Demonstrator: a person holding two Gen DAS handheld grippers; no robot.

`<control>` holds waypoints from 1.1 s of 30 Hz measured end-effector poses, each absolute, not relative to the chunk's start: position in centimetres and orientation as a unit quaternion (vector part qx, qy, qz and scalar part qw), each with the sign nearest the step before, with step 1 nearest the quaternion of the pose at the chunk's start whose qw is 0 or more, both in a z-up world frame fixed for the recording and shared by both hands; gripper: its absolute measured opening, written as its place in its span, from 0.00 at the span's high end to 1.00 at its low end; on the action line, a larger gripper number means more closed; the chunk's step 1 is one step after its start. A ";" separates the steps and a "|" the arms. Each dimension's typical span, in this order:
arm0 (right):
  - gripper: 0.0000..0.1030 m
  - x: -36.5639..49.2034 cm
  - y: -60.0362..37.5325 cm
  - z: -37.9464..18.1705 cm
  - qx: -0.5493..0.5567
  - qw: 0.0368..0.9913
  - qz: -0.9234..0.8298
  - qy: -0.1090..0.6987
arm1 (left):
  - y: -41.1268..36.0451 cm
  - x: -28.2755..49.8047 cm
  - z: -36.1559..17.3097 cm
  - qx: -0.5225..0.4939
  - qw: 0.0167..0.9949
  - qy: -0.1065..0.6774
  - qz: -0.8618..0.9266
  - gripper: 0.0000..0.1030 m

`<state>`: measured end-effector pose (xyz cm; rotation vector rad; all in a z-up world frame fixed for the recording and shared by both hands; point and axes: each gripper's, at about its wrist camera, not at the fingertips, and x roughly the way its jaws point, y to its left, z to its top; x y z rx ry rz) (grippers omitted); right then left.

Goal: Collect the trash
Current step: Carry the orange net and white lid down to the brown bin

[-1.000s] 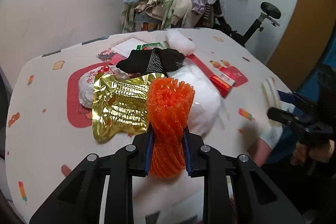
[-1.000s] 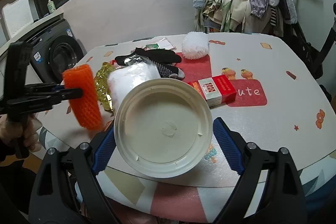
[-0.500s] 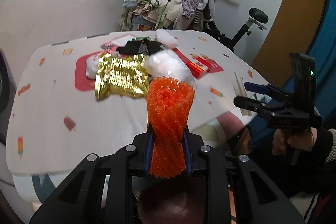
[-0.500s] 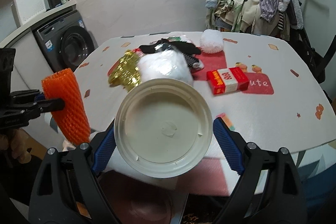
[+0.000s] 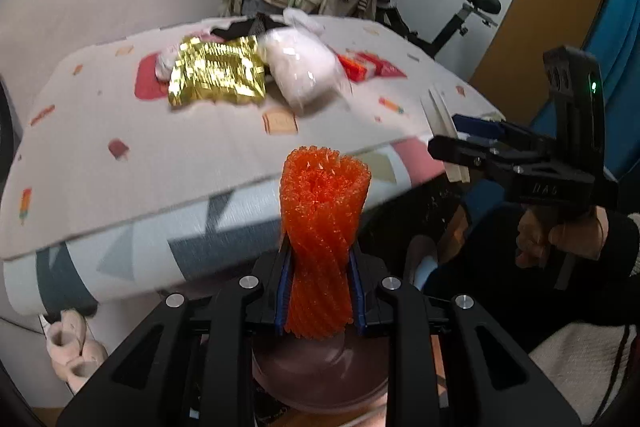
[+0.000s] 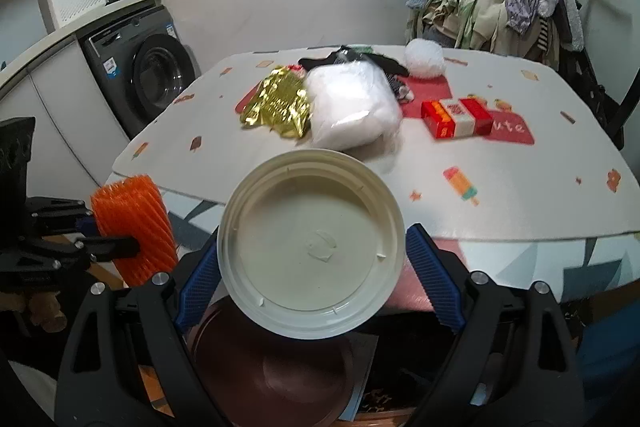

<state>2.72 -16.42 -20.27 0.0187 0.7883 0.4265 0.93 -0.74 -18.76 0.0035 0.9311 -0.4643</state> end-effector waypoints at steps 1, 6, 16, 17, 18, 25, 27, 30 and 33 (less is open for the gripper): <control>0.16 2.5 -16.3 -20.5 0.009 0.900 0.207 0.383 | -0.9 0.6 -19.2 0.004 0.865 0.450 -0.222 0.77; 0.16 1.6 -16.0 -21.6 0.003 0.897 0.210 0.389 | -1.0 -0.1 -21.5 0.006 0.854 0.471 -0.222 0.77; 0.16 0.2 -15.7 -24.1 0.001 0.885 0.214 0.413 | -2.0 -1.2 -25.7 0.026 0.831 0.507 -0.228 0.77; 0.16 0.1 -15.6 -24.3 0.001 0.884 0.215 0.415 | -2.0 -1.2 -25.8 0.024 0.830 0.508 -0.228 0.76; 0.16 0.0 -15.5 -24.7 -0.001 0.882 0.217 0.418 | -1.9 -1.3 -26.0 0.022 0.830 0.509 -0.228 0.76; 0.16 -0.3 -14.0 -26.6 -0.021 0.870 0.231 0.436 | -1.5 -1.7 -25.9 0.021 0.836 0.500 -0.226 0.47; 0.16 -0.2 -13.4 -26.9 -0.031 0.867 0.235 0.439 | -1.2 -2.0 -25.3 0.024 0.846 0.485 -0.220 0.35; 0.16 -0.2 -12.7 -27.5 -0.044 0.861 0.242 0.446 | -0.2 -2.5 -24.0 0.013 0.870 0.451 -0.201 0.21; 0.16 0.0 -12.0 -28.1 -0.053 0.854 0.245 0.456 | 0.9 -2.8 -23.0 0.001 0.888 0.426 -0.172 0.12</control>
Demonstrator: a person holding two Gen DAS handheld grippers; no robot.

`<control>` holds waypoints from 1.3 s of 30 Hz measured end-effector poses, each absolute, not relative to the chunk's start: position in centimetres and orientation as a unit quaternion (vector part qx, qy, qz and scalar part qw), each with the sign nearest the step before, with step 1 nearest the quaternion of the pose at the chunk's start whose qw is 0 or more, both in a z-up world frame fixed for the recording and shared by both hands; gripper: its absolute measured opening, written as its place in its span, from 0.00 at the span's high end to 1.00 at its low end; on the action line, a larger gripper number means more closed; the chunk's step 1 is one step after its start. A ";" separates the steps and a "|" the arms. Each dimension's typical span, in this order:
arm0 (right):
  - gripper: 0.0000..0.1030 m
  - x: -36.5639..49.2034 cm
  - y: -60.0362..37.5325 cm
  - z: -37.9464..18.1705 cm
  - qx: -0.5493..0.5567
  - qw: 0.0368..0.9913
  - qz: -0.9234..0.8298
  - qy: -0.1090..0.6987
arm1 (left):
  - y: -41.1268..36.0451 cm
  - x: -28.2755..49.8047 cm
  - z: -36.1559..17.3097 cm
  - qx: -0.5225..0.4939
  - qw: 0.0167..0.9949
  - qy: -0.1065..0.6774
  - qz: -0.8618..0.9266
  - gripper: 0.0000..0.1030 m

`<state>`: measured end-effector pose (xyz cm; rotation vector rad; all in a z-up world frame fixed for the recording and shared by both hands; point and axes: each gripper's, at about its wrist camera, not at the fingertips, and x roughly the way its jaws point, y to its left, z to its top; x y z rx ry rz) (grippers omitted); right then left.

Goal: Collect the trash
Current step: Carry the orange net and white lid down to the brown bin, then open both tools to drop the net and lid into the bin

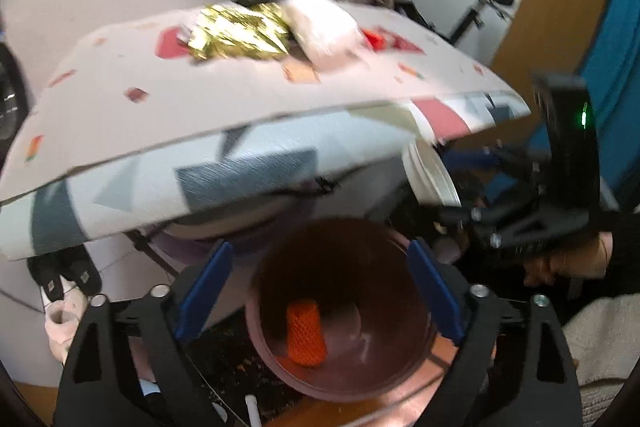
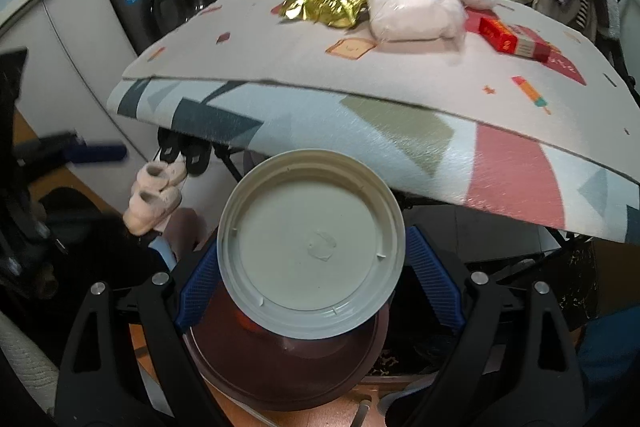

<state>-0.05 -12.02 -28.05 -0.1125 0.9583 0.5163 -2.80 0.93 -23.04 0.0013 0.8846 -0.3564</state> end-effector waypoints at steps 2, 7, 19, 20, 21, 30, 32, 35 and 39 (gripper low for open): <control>0.15 0.0 -11.7 -28.3 -0.058 0.851 0.248 0.459 | 1.5 -2.9 -22.7 -0.004 0.897 0.416 -0.153 0.10; 0.15 0.2 -10.8 -29.3 -0.076 0.840 0.253 0.475 | 2.8 -2.7 -22.9 -0.024 0.902 0.414 -0.122 0.09; 0.14 -0.1 -8.8 -31.3 -0.114 0.806 0.278 0.510 | 3.5 -2.6 -23.4 -0.036 0.899 0.421 -0.113 0.09; 0.14 -0.2 -8.6 -31.5 -0.119 0.801 0.282 0.514 | 3.6 -2.7 -23.4 -0.037 0.899 0.421 -0.113 0.09; 0.13 -0.3 -8.2 -31.8 -0.127 0.794 0.287 0.521 | 3.6 -2.6 -23.4 -0.037 0.899 0.421 -0.112 0.09; 0.06 -0.2 -8.4 -31.3 -0.121 0.799 0.278 0.519 | 3.9 -2.5 -23.4 -0.042 0.899 0.423 -0.104 0.09; 0.06 0.1 -9.1 -30.8 -0.106 0.809 0.266 0.514 | 4.0 -2.5 -23.4 -0.042 0.899 0.423 -0.103 0.09; 0.06 0.6 -9.9 -30.2 -0.088 0.822 0.251 0.504 | 4.2 -2.5 -23.4 -0.044 0.900 0.422 -0.101 0.09; 0.06 1.1 -11.0 -29.2 -0.070 0.836 0.235 0.491 | 4.5 -2.2 -23.3 -0.051 0.900 0.423 -0.096 0.09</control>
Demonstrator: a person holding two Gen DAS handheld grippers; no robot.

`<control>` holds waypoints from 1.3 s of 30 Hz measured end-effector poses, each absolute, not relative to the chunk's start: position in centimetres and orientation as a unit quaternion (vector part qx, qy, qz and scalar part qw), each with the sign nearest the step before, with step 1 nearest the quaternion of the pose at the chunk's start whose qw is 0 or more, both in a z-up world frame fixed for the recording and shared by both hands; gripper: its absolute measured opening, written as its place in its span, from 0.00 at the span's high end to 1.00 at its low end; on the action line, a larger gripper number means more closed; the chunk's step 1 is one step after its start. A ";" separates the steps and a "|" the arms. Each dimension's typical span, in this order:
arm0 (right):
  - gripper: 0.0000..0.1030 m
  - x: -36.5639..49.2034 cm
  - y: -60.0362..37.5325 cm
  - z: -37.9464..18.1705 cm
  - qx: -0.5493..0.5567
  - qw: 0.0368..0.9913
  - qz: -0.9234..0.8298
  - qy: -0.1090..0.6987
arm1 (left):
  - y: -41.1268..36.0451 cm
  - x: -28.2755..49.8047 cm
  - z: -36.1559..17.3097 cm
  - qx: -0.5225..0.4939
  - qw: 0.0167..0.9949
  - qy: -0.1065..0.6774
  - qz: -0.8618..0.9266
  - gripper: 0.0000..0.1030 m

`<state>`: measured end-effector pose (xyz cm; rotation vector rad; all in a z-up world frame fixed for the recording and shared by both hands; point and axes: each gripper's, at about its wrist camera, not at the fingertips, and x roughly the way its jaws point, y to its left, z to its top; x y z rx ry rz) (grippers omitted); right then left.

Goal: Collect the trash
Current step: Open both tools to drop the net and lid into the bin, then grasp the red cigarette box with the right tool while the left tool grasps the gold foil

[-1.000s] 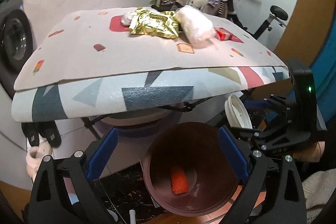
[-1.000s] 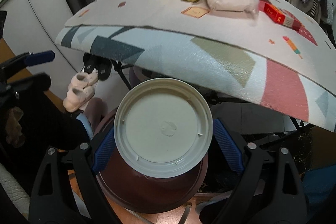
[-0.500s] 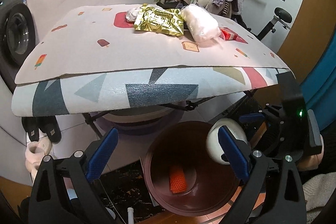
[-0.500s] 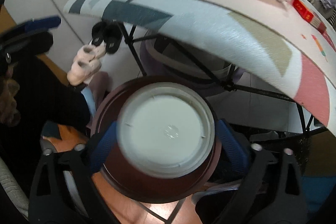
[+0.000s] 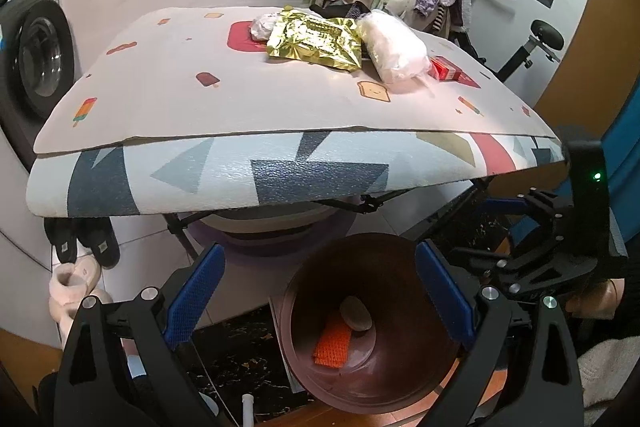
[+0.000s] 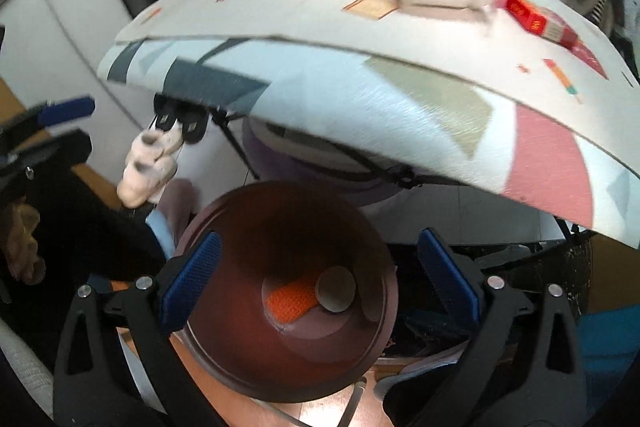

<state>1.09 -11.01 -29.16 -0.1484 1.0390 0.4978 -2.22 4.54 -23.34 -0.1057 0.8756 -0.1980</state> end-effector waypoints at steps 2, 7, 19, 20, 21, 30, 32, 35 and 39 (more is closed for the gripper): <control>0.06 1.3 -11.5 -28.6 -0.064 0.844 0.226 0.483 | 4.8 -2.1 -23.2 -0.054 0.900 0.422 -0.093 0.09; 0.06 1.5 -12.3 -26.9 -0.070 0.868 0.211 0.444 | 5.3 -1.7 -22.6 -0.049 0.906 0.410 -0.089 0.09; 0.05 3.4 -15.0 -24.1 -0.055 0.892 0.201 0.400 | 6.9 0.1 -20.3 -0.036 0.921 0.377 -0.088 0.09; 0.05 3.6 -15.3 -23.8 -0.052 0.895 0.197 0.397 | 7.0 0.3 -20.2 -0.035 0.922 0.374 -0.088 0.09; 0.05 3.8 -15.5 -23.7 -0.051 0.897 0.192 0.395 | 7.1 0.4 -20.1 -0.036 0.923 0.373 -0.089 0.09; 0.05 9.6 -19.5 -21.7 -0.034 0.904 0.151 0.398 | 7.8 3.1 -19.6 -0.034 0.923 0.374 -0.081 0.06; 0.05 11.8 -20.9 -21.3 -0.034 0.907 0.116 0.403 | 8.1 4.0 -19.3 -0.043 0.924 0.372 -0.077 0.06; 0.05 15.4 -23.5 -20.7 -0.004 0.915 0.085 0.393 | 8.8 5.4 -19.0 -0.058 0.923 0.374 -0.069 0.06; 0.06 20.0 -24.4 -21.0 -0.033 0.916 0.075 0.394 | 9.5 6.9 -18.5 -0.055 0.925 0.371 -0.059 0.06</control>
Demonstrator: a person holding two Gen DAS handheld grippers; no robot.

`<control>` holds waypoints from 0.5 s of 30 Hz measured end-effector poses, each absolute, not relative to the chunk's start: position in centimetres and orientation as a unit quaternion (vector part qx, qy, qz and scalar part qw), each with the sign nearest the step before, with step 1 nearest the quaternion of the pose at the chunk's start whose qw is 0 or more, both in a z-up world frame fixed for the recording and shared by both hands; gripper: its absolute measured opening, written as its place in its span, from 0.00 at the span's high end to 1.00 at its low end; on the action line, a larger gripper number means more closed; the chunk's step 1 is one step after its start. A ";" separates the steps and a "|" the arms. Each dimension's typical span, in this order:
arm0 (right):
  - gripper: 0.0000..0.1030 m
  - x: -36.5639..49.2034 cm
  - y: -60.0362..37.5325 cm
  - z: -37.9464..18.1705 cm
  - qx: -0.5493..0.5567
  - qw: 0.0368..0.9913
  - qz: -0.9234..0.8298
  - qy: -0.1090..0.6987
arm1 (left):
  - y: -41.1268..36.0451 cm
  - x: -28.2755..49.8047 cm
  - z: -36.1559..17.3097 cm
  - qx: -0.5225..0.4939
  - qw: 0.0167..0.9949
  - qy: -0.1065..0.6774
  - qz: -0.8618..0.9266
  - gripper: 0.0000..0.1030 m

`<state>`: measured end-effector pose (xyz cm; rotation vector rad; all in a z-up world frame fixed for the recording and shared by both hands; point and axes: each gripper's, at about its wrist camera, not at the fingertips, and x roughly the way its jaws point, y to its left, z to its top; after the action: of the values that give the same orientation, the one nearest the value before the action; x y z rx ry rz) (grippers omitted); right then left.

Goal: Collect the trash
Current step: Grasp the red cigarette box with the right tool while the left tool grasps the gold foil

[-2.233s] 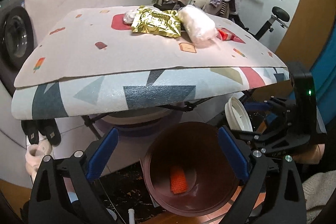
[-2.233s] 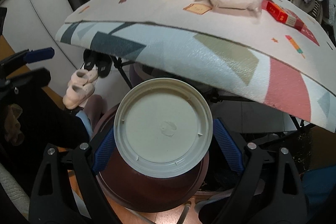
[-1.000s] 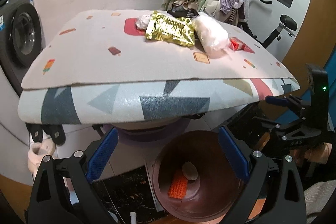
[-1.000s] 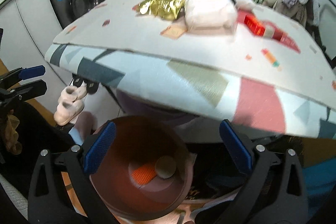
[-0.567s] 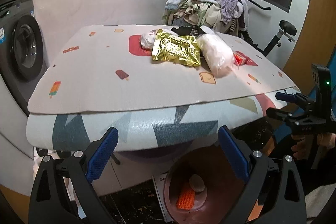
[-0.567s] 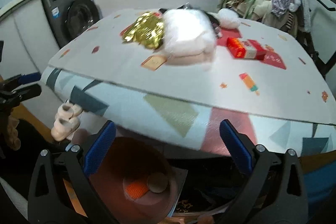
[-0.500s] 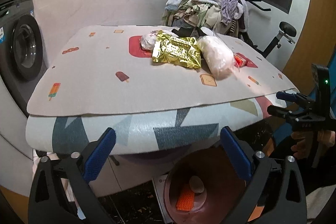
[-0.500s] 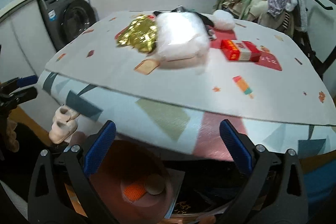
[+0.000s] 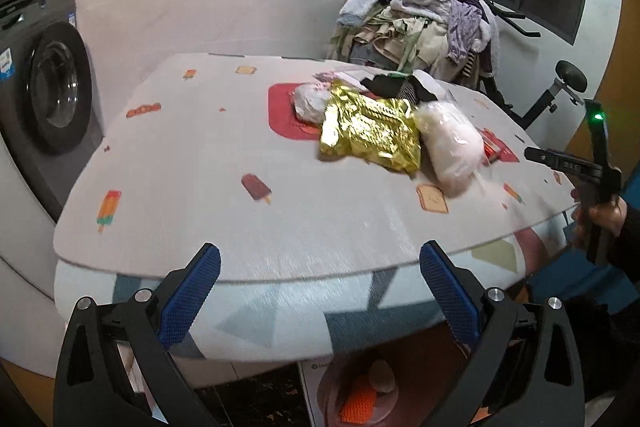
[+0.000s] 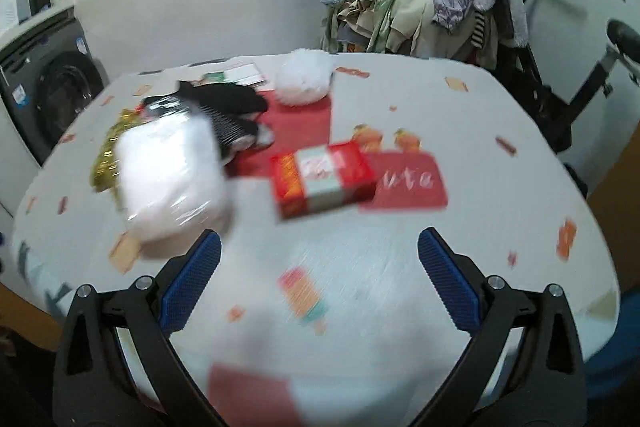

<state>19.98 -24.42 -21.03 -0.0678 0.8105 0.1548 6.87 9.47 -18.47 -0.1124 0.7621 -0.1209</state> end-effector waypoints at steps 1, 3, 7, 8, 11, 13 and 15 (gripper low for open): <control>0.06 20.8 -24.4 -21.3 -0.038 0.913 0.079 0.397 | 9.6 7.3 -18.3 -0.052 0.925 0.371 -0.058 0.06; 0.06 22.7 -24.3 -21.9 -0.042 0.908 0.090 0.408 | 9.8 8.0 -18.3 -0.056 0.922 0.379 -0.060 0.06; 0.06 25.9 -24.0 -23.0 -0.035 0.897 0.110 0.427 | 10.6 9.2 -18.8 -0.075 0.915 0.392 -0.060 0.06; 0.06 26.4 -23.9 -23.3 -0.036 0.895 0.111 0.431 | 10.7 9.4 -19.0 -0.080 0.914 0.394 -0.060 0.06; 0.06 28.0 -23.1 -24.5 -0.043 0.885 0.118 0.448 | 10.6 10.1 -19.3 -0.086 0.910 0.401 -0.061 0.06; 0.06 28.9 -22.9 -25.3 -0.051 0.880 0.110 0.458 | 10.5 10.6 -19.6 -0.084 0.907 0.408 -0.058 0.06; 0.06 29.6 -23.1 -26.0 -0.044 0.877 0.104 0.468 | 10.3 11.3 -19.8 -0.084 0.903 0.416 -0.057 0.06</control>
<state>29.64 -23.15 -25.96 -0.0916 0.9758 0.2166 11.26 10.34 -19.82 -0.1741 0.8609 -0.1173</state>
